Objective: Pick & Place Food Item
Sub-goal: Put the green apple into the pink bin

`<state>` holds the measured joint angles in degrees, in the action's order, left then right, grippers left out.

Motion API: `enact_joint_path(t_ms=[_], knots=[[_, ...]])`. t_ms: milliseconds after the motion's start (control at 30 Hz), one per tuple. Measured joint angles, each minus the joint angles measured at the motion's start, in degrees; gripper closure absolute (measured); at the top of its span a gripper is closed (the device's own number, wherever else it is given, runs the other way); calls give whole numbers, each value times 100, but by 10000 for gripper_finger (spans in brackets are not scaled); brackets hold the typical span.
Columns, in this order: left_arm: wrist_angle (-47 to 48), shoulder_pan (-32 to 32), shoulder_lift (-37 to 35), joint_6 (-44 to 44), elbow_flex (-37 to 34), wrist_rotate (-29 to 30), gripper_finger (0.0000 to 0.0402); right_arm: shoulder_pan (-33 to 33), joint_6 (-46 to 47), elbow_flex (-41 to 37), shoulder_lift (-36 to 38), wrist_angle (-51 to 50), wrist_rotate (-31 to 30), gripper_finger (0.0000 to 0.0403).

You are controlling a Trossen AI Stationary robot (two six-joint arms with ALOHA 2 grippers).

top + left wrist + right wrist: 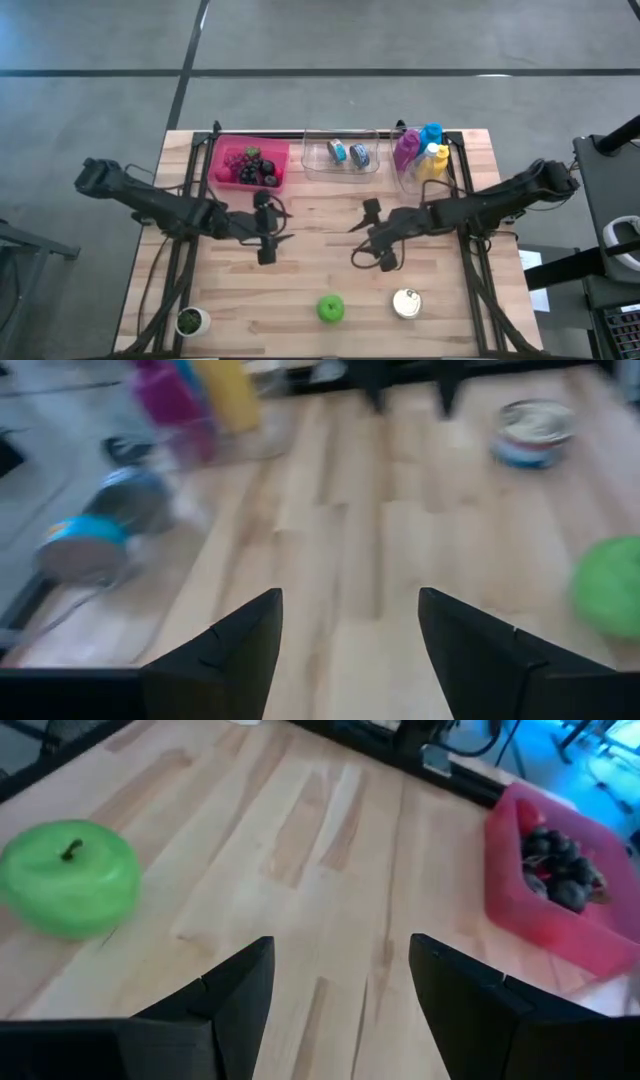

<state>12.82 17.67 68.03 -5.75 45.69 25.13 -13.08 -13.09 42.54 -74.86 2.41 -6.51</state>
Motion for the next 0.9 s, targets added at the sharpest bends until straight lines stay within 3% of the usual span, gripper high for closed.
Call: enact_joint_path(t_ms=[300,633,900], knots=[[-1406,73,1062,130,136,-1266,165,-2,29,-687,687,666,-19,175],[-2059,205,2180,-23,452,-1429,162,-2,412,-935,784,899,-13,175],[-2390,399,2700,-23,498,-2089,167,-2,414,-942,812,1070,14,175]])
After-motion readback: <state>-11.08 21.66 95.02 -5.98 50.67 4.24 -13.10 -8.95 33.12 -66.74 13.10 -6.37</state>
